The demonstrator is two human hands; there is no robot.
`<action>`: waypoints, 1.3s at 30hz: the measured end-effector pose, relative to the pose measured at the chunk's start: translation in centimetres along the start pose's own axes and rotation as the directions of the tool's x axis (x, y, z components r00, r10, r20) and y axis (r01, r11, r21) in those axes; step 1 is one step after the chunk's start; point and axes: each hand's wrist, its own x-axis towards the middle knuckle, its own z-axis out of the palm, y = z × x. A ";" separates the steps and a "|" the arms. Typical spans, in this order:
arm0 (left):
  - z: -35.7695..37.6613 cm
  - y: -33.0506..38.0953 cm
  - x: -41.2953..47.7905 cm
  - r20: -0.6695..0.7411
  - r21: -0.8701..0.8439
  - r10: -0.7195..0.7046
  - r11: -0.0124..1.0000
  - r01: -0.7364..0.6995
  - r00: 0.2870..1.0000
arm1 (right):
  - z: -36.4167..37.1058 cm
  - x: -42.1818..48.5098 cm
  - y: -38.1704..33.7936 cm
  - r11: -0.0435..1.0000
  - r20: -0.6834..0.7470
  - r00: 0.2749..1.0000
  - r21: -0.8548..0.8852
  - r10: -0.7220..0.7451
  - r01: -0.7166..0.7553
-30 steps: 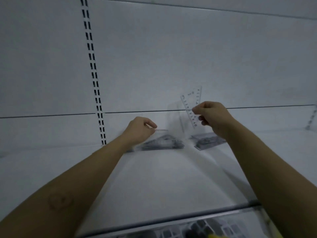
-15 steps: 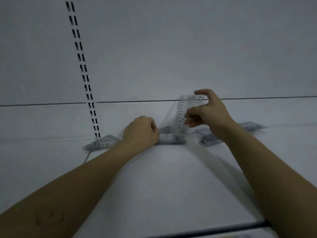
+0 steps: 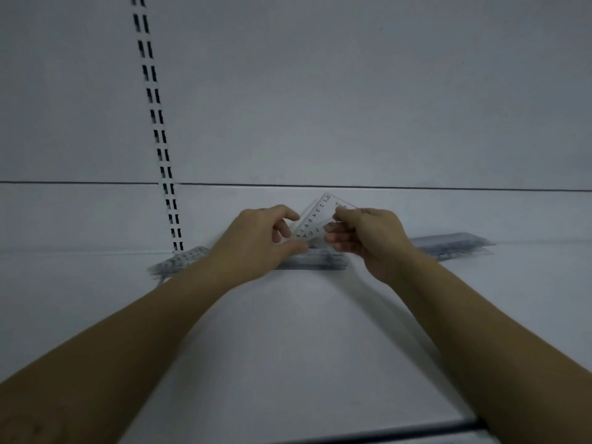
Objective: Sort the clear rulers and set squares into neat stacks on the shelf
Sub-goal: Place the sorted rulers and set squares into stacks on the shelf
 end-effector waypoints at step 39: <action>0.4 -1.9 -0.2 0.259 0.270 -0.215 0.952 0.143 0.942 | 0.0 1.3 0.7 -0.064 0.169 0.935 -0.986 -0.312 0.156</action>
